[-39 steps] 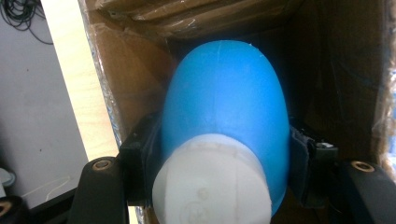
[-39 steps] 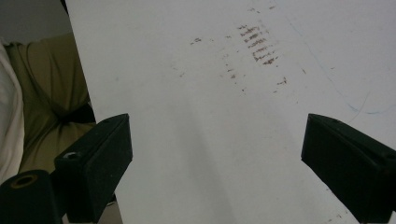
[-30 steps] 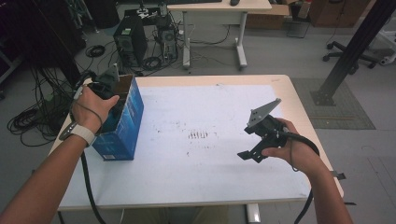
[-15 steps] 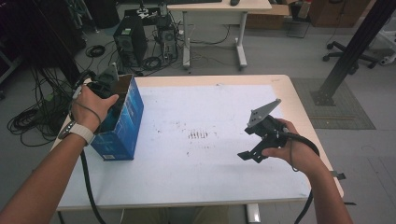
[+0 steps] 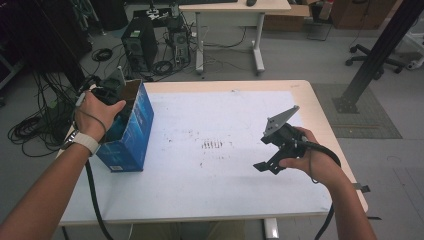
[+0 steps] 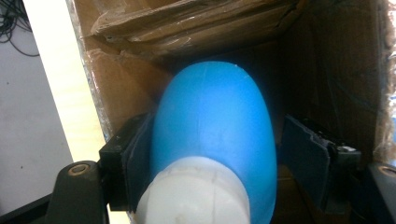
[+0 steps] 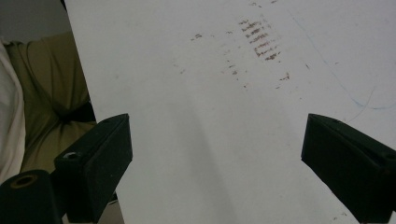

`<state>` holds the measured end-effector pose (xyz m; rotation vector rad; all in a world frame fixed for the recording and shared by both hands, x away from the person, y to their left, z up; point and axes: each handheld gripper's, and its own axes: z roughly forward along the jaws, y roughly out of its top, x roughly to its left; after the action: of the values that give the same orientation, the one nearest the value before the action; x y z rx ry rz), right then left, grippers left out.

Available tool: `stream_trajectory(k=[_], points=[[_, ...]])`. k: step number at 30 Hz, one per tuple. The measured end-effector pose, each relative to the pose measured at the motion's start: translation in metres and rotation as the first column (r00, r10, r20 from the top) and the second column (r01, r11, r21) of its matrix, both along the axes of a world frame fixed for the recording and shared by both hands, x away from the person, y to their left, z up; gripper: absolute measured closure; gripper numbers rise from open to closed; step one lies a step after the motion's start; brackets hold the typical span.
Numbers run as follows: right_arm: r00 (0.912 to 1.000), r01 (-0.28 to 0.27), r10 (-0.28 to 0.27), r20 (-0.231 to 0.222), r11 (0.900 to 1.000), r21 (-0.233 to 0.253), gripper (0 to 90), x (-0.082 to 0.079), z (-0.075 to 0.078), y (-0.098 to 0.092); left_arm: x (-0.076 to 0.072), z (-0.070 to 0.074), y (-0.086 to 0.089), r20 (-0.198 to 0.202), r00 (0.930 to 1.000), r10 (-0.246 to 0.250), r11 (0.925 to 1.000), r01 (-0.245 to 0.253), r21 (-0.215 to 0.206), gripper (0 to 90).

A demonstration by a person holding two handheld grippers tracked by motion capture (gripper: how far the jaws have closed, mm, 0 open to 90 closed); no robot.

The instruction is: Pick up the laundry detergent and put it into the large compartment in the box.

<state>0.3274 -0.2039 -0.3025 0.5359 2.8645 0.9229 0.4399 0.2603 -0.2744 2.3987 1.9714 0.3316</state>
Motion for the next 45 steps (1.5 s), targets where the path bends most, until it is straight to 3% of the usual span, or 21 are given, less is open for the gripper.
stream_trajectory(k=[22,40,45], points=[[1.0,0.003,-0.003,0.009,1.0,-0.003,8.9,-0.003,0.004,-0.001,-0.005,0.008,0.003,0.04,0.9991,-0.014,0.9986,0.016,-0.05,21.5],[0.9999,0.005,-0.005,0.013,1.0,-0.003,8.9,-0.005,0.007,-0.001,-0.009,0.019,0.007,0.067,0.9977,-0.016,0.9981,0.02,-0.059,20.2],[0.9999,0.005,-0.004,0.014,1.0,-0.003,8.9,-0.005,0.007,0.0,-0.011,0.021,0.009,0.072,0.9973,-0.015,0.9962,0.021,-0.084,19.2]])
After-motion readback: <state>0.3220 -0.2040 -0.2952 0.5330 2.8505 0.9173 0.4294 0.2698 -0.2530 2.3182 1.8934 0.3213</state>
